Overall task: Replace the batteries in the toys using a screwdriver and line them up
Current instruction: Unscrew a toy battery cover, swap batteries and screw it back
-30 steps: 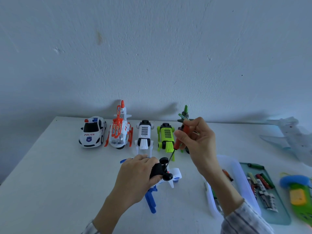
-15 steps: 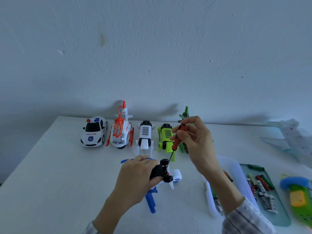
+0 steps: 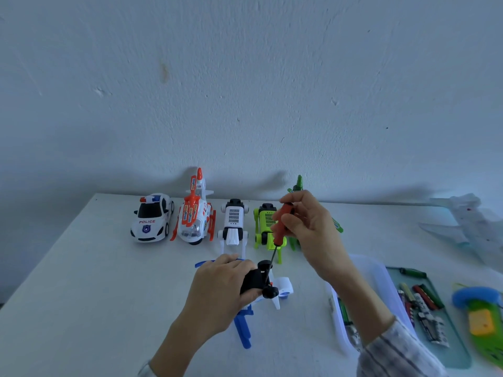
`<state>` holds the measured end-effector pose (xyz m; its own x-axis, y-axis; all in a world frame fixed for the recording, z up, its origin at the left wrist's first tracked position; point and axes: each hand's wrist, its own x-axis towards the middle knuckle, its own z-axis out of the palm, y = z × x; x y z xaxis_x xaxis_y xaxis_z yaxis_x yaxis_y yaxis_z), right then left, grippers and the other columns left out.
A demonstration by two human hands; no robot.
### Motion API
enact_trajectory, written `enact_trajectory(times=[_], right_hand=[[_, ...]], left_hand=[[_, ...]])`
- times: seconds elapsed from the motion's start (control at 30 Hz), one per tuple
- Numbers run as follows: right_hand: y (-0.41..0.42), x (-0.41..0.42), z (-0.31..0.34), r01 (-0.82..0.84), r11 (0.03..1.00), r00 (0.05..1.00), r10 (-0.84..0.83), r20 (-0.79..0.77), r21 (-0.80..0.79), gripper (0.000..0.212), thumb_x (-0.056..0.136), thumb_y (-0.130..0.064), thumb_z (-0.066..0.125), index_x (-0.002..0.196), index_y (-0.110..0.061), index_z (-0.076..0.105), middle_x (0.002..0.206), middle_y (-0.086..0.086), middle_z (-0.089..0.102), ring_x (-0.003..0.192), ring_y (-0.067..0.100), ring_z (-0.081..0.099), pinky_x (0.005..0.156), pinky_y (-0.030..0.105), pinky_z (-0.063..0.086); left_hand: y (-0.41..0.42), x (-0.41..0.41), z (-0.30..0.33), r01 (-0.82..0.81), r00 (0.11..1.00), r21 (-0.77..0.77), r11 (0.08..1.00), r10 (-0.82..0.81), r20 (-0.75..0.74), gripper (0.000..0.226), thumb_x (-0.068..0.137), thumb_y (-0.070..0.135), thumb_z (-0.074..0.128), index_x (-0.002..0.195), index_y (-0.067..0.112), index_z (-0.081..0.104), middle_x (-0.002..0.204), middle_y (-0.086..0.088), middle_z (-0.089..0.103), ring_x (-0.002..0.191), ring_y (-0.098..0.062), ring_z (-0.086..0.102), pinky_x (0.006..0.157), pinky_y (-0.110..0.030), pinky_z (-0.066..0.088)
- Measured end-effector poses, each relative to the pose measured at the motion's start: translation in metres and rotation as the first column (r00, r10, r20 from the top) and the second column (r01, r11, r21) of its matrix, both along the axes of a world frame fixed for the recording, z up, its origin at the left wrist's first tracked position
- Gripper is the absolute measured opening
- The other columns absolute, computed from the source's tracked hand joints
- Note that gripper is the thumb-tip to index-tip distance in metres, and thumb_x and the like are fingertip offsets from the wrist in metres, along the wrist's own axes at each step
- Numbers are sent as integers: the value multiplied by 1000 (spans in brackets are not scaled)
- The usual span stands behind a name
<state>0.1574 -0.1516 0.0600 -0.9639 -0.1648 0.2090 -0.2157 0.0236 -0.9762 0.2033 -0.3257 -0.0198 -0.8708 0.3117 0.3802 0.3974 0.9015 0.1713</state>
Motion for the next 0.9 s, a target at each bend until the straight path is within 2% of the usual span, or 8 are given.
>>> enact_trajectory(times=[0.13, 0.23, 0.37, 0.43, 0.5, 0.6, 0.73, 0.9], right_hand=[[4, 7, -8, 37, 978, 999, -30, 35, -205, 9, 94, -1, 50, 101, -5, 54, 82, 17, 59, 66, 31, 62, 62, 36, 55], [4, 10, -16, 198, 974, 976, -206, -67, -106, 20, 87, -24, 65, 97, -9, 56, 71, 23, 54, 56, 35, 61, 50, 30, 47], [8, 9, -20, 235, 971, 966, -239, -100, -51, 8, 91, -5, 59, 98, -7, 56, 73, 33, 53, 57, 38, 62, 46, 28, 43], [10, 12, -18, 167, 986, 979, -165, -120, 5, 14, 95, -2, 50, 102, -13, 56, 77, 22, 60, 62, 33, 63, 52, 31, 46], [12, 21, -17, 130, 974, 978, -95, -185, 187, 18, 97, -8, 49, 105, -24, 52, 78, 1, 63, 63, 18, 61, 58, 26, 46], [5, 36, -18, 176, 873, 943, -17, -332, 456, 30, 94, -20, 57, 111, -37, 40, 70, -15, 51, 59, 7, 47, 54, 14, 37], [-3, 42, -18, 326, 857, 859, -92, -504, 399, 37, 92, -10, 58, 114, -30, 37, 75, -17, 43, 64, 3, 45, 57, 9, 35], [-9, 38, -13, 276, 825, 878, -9, -478, 493, 40, 92, -6, 57, 115, -31, 37, 82, -24, 40, 73, -7, 46, 61, 5, 35]], left_hand=[[0, 1, 2, -23, 998, 13, 1000, 22, 53, 34, 62, 56, 80, 82, 38, 60, 67, 23, 59, 63, 0, 56, 51, -18, 41], [1, 2, 5, -16, 996, 35, 999, 13, 87, 29, 73, 54, 73, 92, 36, 60, 78, 20, 63, 72, -5, 58, 60, -21, 39], [1, 3, 6, -4, 996, 56, 998, -1, 84, 27, 80, 53, 66, 98, 35, 59, 85, 18, 64, 79, -9, 59, 66, -21, 37], [1, 3, 7, 2, 997, 63, 998, -7, 79, 27, 82, 54, 64, 100, 35, 58, 87, 18, 63, 81, -8, 58, 68, -21, 36], [1, 2, 6, 4, 996, 57, 998, -9, 93, 28, 83, 55, 62, 102, 35, 56, 89, 18, 62, 80, -6, 54, 68, -19, 35], [0, -2, 1, 3, 997, 11, 1000, -4, 79, 32, 68, 54, 75, 86, 35, 57, 69, 20, 59, 61, -3, 53, 53, -16, 32], [-1, -1, -5, 3, 1000, 5, 1000, -3, 30, 32, 62, 55, 73, 83, 36, 58, 63, 19, 57, 56, -2, 51, 46, -18, 37], [-1, -4, -6, -3, 1000, 18, 1000, 3, 2, 28, 65, 58, 61, 82, 36, 59, 62, 19, 57, 55, -2, 51, 45, -19, 37]])
